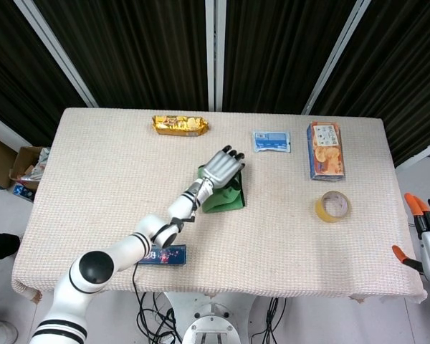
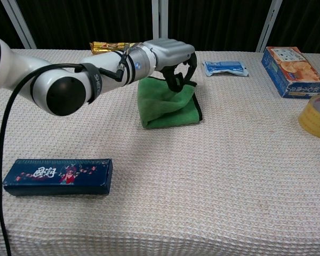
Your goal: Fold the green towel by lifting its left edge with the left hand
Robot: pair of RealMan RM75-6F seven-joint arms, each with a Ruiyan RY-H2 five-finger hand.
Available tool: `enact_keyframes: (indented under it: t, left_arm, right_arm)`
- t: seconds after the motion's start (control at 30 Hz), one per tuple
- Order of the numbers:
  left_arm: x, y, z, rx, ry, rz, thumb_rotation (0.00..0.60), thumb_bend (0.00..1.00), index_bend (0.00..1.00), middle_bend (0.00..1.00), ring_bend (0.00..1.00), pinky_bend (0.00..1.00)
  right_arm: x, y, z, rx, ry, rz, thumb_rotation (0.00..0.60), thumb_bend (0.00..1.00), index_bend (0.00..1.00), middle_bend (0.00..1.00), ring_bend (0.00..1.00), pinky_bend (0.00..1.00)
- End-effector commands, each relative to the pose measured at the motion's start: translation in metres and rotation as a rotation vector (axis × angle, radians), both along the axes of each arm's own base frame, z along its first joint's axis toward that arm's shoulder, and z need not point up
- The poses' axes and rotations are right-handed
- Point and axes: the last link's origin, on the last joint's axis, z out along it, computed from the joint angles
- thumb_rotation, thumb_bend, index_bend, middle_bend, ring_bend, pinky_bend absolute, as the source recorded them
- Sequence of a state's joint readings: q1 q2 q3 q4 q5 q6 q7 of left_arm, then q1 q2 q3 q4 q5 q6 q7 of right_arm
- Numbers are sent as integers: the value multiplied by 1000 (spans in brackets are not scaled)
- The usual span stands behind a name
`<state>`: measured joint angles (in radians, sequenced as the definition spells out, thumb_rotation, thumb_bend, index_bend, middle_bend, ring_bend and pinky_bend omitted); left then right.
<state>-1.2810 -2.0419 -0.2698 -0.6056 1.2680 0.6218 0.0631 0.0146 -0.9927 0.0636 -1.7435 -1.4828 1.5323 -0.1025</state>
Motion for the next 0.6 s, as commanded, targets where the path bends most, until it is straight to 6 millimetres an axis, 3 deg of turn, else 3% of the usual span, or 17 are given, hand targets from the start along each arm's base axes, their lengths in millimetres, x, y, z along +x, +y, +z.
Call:
enact_keyframes:
  t: [0.03, 0.13, 0.2, 0.23, 0.33, 0.4, 0.6]
  left_arm:
    - [-8, -5, -5, -17, 62, -16, 600, 531, 646, 203, 200, 148]
    - [-6, -11, -9, -55, 54, -6, 600, 518, 616, 192, 200, 148]
    - [-4, -16, -10, -78, 35, 2, 600, 434, 492, 163, 193, 147]
    - [-2, -17, -11, -83, 24, 7, 600, 326, 357, 138, 187, 147]
    - [2, -17, -5, -59, -53, 37, 600, 103, 156, 109, 183, 147]
    - [4, -15, 4, -29, -123, 57, 600, 55, 123, 104, 182, 147]
    - [-7, -3, 47, 49, -260, 103, 600, 38, 111, 101, 180, 148]
  right_arm:
    - [0, 1, 0, -2, 0, -1, 600, 78, 33, 97, 0, 0]
    - [0, 2, 1, -5, 1, -2, 600, 78, 33, 97, 0, 0]
    - [1, 2, 0, -5, 0, -2, 600, 78, 33, 97, 0, 0]
    - [1, 2, 0, -4, -1, -2, 600, 78, 33, 97, 0, 0]
    - [2, 1, -1, -4, 0, 2, 600, 78, 33, 97, 0, 0]
    - [3, 1, 0, -6, 2, 3, 600, 78, 33, 97, 0, 0]
    - [5, -2, -1, -6, -2, 17, 600, 78, 33, 97, 0, 0]
